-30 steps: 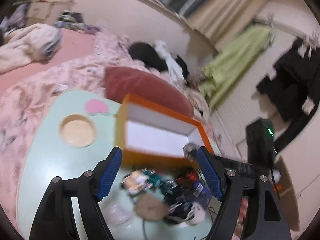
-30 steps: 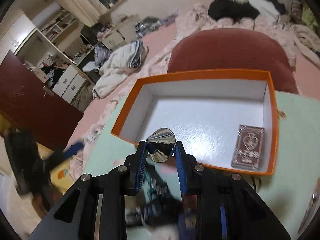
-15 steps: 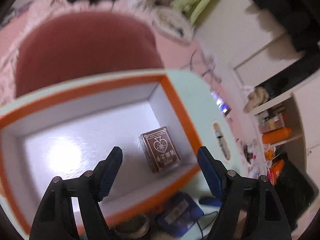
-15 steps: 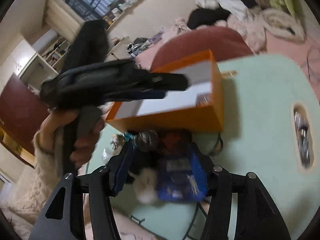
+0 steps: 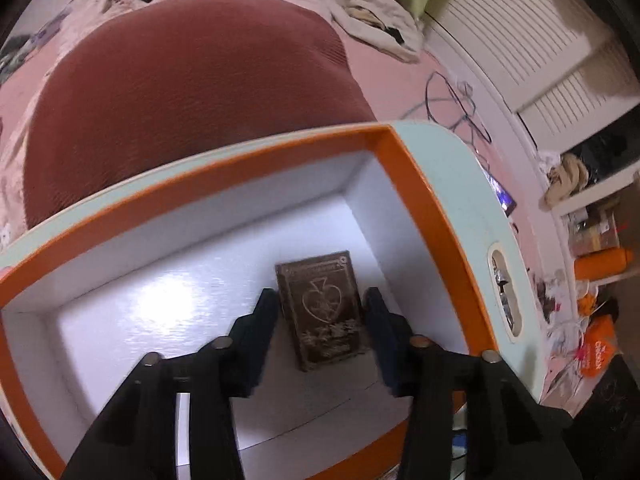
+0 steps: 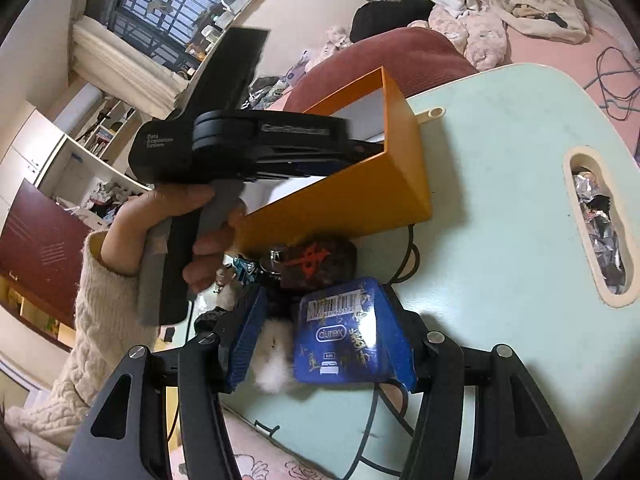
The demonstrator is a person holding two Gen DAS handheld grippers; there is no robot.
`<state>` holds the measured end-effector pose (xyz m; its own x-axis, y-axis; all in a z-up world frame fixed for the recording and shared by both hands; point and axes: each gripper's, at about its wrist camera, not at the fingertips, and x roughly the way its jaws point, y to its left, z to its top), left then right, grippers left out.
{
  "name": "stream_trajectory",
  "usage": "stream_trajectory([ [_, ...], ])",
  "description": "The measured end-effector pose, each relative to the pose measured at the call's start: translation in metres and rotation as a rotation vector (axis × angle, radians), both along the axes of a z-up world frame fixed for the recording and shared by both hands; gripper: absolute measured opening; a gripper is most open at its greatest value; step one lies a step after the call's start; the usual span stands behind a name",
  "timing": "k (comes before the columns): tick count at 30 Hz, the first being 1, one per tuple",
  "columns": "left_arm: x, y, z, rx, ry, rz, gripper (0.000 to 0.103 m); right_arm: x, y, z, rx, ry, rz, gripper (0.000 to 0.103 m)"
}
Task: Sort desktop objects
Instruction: 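Grasp silver cone in box with right tool, place on table, then grasp brown card box in orange box with left tool, place on table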
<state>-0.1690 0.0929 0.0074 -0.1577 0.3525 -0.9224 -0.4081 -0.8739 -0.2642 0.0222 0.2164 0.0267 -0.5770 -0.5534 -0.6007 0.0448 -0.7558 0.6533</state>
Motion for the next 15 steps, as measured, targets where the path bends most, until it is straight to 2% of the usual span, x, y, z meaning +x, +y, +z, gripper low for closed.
stream_trajectory([
  [2,0.001,-0.008,0.002,-0.019,0.027,0.003,0.04,0.0,0.001,-0.001,-0.01,-0.003,-0.002,0.057],
  [7,-0.005,-0.043,0.002,0.006,0.03,0.065,0.041,-0.001,0.004,-0.001,-0.016,-0.001,-0.011,0.057],
  [8,-0.004,-0.047,0.002,-0.003,0.023,0.068,0.043,-0.003,0.005,-0.002,-0.015,-0.001,-0.01,0.057],
  [11,-0.002,-0.049,0.002,-0.028,0.025,0.082,0.063,-0.004,0.004,-0.002,-0.017,0.001,-0.008,0.057],
  [14,0.002,-0.035,-0.002,-0.035,0.037,0.047,0.064,-0.005,0.002,-0.003,-0.02,-0.001,-0.002,0.057],
  [15,0.006,-0.03,-0.004,-0.071,0.074,0.02,0.059,-0.005,0.001,-0.004,-0.021,-0.004,0.0,0.057],
])
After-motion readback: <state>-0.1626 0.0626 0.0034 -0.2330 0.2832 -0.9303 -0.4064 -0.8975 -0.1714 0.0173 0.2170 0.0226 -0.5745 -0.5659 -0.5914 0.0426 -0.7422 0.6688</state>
